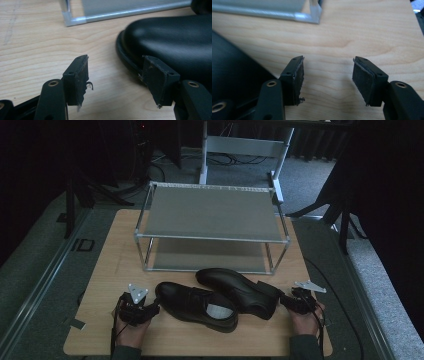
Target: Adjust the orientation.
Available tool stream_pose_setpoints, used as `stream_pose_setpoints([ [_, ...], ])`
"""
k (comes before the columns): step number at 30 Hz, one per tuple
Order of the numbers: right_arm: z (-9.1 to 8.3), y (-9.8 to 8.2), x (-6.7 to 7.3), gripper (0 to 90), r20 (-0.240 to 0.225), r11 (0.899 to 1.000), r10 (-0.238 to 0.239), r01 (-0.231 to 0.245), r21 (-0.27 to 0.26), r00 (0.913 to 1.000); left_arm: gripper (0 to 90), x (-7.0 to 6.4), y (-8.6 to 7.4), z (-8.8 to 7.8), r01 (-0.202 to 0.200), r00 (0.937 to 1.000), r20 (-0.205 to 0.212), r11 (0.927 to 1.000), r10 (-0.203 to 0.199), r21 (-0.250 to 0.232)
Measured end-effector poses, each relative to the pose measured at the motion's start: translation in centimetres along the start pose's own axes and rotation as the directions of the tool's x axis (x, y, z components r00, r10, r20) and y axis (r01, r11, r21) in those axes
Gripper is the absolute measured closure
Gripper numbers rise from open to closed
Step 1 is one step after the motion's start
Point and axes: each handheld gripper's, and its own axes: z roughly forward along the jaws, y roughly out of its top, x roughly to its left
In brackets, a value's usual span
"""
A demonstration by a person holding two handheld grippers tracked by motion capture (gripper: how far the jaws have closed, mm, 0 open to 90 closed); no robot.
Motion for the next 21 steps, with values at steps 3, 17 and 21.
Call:
stream_pose_setpoints([
  [3, -0.6, 0.1, 0.3, 43.2, 0.009, 0.999, -0.014, 0.014, -0.029, 0.9999, 38.2, -0.7, -0.3, 0.1, -0.024, 0.9997, 0.011, 0.9995, 0.024, 0.020],
  [17, -1.3, 0.3, 0.4, 42.2, 0.021, 0.997, -0.022, 0.023, -0.067, 0.9996, 41.1, -1.6, 0.8, 1.6, -0.093, 0.9947, -0.045, 0.9957, 0.093, 0.003],
  [21, -1.5, 0.5, 0.5, 42.3, 0.024, 0.997, -0.025, 0.027, -0.076, 0.9994, 41.4, -1.4, 1.2, 2.5, -0.106, 0.9930, -0.052, 0.9943, 0.106, 0.009],
])
